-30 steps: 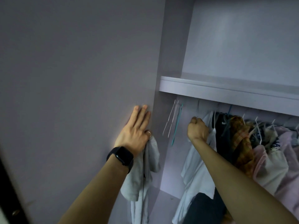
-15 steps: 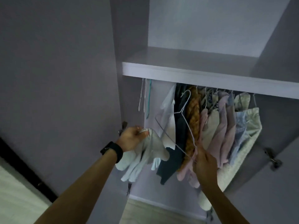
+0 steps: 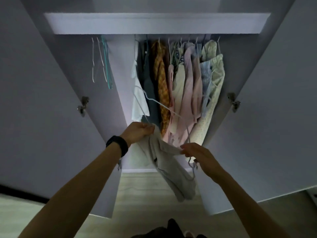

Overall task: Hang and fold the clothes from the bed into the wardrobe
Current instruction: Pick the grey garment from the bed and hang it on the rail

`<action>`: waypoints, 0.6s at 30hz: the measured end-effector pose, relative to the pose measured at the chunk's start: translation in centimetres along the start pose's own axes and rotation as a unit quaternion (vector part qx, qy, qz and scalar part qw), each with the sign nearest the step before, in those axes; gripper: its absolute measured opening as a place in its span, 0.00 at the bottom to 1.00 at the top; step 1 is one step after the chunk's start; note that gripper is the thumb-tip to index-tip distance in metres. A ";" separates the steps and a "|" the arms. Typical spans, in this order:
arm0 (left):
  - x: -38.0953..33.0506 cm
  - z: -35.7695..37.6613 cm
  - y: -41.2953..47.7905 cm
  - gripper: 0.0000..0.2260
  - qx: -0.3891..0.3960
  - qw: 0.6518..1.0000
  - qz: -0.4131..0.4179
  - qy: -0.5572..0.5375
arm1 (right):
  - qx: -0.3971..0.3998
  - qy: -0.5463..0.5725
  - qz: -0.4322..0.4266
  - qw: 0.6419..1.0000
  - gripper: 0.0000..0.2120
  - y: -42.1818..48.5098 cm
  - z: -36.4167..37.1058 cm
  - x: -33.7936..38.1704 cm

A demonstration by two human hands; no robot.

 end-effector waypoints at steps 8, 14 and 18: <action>-2.2 4.5 -2.5 0.19 0.052 0.968 0.144 0.196 | -0.131 0.247 0.122 0.952 0.15 5.1 -4.9 3.5; -3.8 2.7 -3.4 0.09 0.031 0.976 0.147 0.154 | -0.141 0.121 -0.045 0.982 0.05 4.0 -3.9 4.0; -5.6 1.7 -3.9 0.03 0.057 0.963 0.233 0.120 | 0.011 0.030 -0.112 0.993 0.07 3.5 1.9 4.9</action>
Point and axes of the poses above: each hand's wrist, its own y-axis towards the middle knuckle, its own z-axis out of the palm, x = y × z, the point moved 3 cm from there along y, towards the middle knuckle, and after that the axes turned 14 degrees about -x, right-handed, at the moved point
